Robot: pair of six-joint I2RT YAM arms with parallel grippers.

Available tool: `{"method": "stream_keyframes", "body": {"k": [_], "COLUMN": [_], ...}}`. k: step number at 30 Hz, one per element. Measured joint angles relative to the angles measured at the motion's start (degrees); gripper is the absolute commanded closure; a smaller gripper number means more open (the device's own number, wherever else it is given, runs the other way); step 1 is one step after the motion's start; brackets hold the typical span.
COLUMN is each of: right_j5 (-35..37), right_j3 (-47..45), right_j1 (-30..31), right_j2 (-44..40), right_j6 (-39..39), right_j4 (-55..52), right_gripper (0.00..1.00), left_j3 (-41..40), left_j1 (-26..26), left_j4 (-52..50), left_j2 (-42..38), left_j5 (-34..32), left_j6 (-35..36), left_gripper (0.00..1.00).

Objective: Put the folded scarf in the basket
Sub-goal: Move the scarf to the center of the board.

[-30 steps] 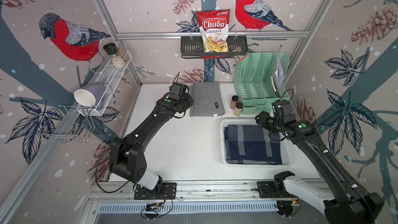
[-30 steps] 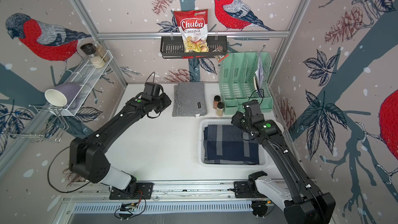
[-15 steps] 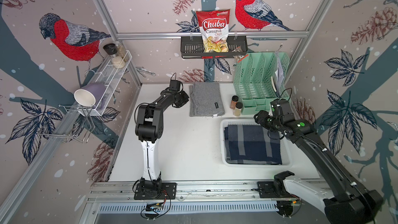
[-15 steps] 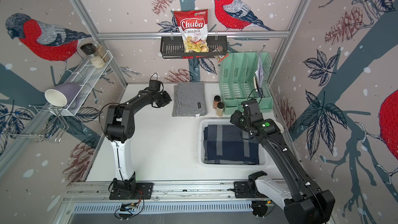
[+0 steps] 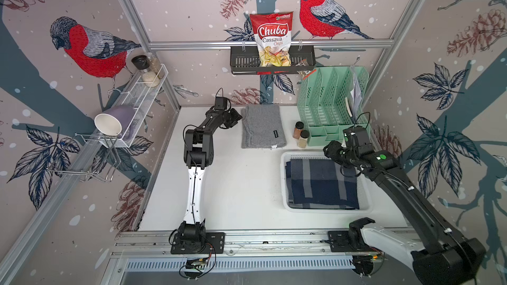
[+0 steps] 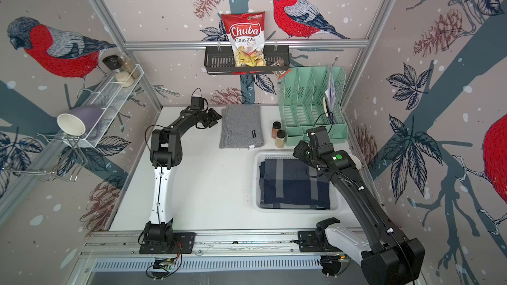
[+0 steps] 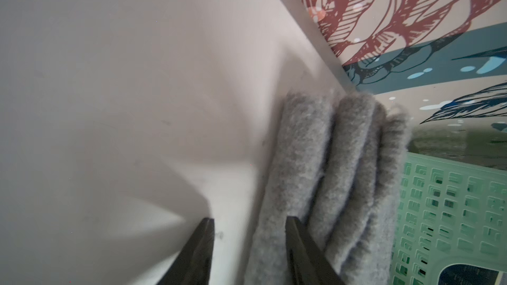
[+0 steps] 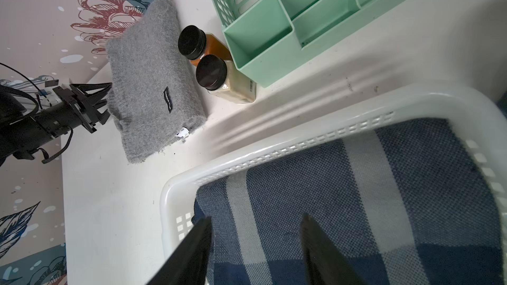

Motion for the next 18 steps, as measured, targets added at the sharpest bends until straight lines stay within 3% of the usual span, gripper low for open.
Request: {"method": "stream_keyframes", "body": {"k": [6, 14, 16, 18], "right_j5": [0.0, -0.1, 0.0, -0.1], "right_j3": [-0.1, -1.0, -0.8, -0.6], "right_j1": [0.0, 0.2, 0.2, 0.3], "right_j2": [0.1, 0.3, 0.7, 1.0], "right_j6": [0.3, 0.6, 0.6, 0.6], "right_j4": [0.0, 0.0, 0.0, 0.0], "right_gripper": [0.43, 0.43, 0.43, 0.43], "left_j3": [4.3, 12.9, 13.2, 13.6], "left_j1": [1.0, 1.1, 1.1, 1.1], "left_j4": [3.3, 5.4, 6.4, 7.0], "left_j2": [4.0, 10.8, 11.4, 11.9], "left_j5": [4.9, 9.3, 10.1, 10.3], "left_j6": [-0.4, -2.0, -3.1, -3.3], "left_gripper": [0.52, 0.65, 0.71, 0.83]}}
